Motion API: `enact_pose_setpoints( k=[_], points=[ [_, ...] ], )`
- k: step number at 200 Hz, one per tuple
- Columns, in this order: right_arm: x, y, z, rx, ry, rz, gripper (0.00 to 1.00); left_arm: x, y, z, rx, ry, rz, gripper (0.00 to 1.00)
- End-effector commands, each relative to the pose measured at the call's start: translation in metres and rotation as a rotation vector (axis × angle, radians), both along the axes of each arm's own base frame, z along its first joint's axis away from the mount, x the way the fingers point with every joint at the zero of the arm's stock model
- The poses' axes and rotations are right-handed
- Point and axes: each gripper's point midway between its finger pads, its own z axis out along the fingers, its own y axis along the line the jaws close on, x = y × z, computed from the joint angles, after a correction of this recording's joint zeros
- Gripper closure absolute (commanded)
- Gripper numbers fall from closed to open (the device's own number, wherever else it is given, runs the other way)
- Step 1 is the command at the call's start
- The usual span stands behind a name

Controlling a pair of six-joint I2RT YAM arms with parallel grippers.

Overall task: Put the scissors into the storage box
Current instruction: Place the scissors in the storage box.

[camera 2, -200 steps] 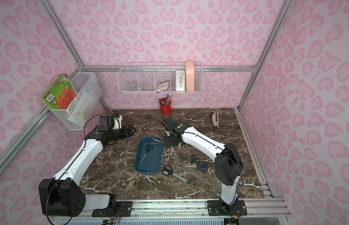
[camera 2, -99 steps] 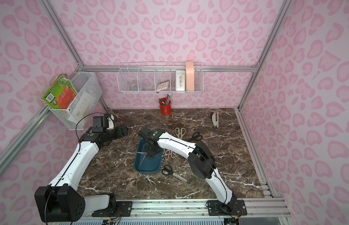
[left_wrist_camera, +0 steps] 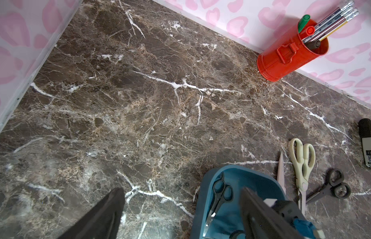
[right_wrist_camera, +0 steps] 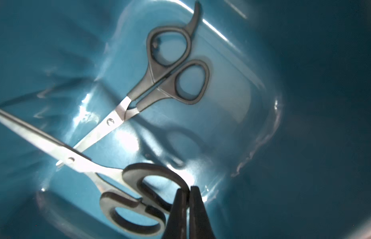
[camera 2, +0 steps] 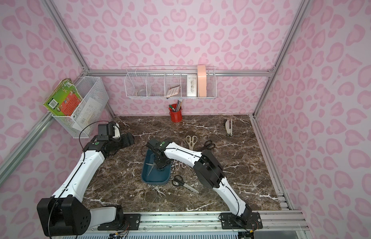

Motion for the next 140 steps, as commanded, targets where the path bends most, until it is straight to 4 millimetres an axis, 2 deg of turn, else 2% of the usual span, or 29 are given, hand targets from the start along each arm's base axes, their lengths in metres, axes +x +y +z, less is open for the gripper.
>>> enact_pose_setpoints(
  k=[1,14,16,20,44,69,105,118,140],
  points=[
    [0.003,-0.011,0.007,-0.032,-0.024,-0.013,1.00,0.000,-0.001,-0.001,-0.011,0.004,0.000,0.08],
    [0.003,-0.017,0.003,-0.048,-0.025,-0.024,1.00,0.000,-0.002,-0.002,-0.014,0.004,-0.001,0.08],
    [0.003,-0.017,0.010,-0.035,-0.033,-0.024,1.00,0.000,-0.002,-0.002,-0.014,0.004,-0.001,0.08],
    [0.003,-0.019,0.013,-0.031,-0.035,-0.027,1.00,0.001,-0.002,-0.002,-0.015,0.004,-0.003,0.08],
    [0.005,-0.024,0.011,-0.041,-0.032,-0.034,0.98,0.001,-0.002,-0.002,-0.019,0.006,-0.004,0.08],
    [0.007,-0.016,0.015,-0.016,-0.036,-0.020,0.87,0.001,-0.003,-0.002,-0.022,0.003,-0.007,0.08],
    [0.017,-0.011,0.025,-0.004,-0.064,-0.024,0.82,0.001,-0.004,-0.004,-0.026,0.009,-0.009,0.08],
    [0.020,-0.010,0.033,0.014,-0.076,-0.032,0.82,0.001,-0.005,-0.004,-0.029,0.006,-0.014,0.08],
    [0.028,-0.009,0.062,0.090,-0.108,-0.071,0.82,0.002,-0.009,-0.004,-0.046,0.006,-0.028,0.09]
  ],
)
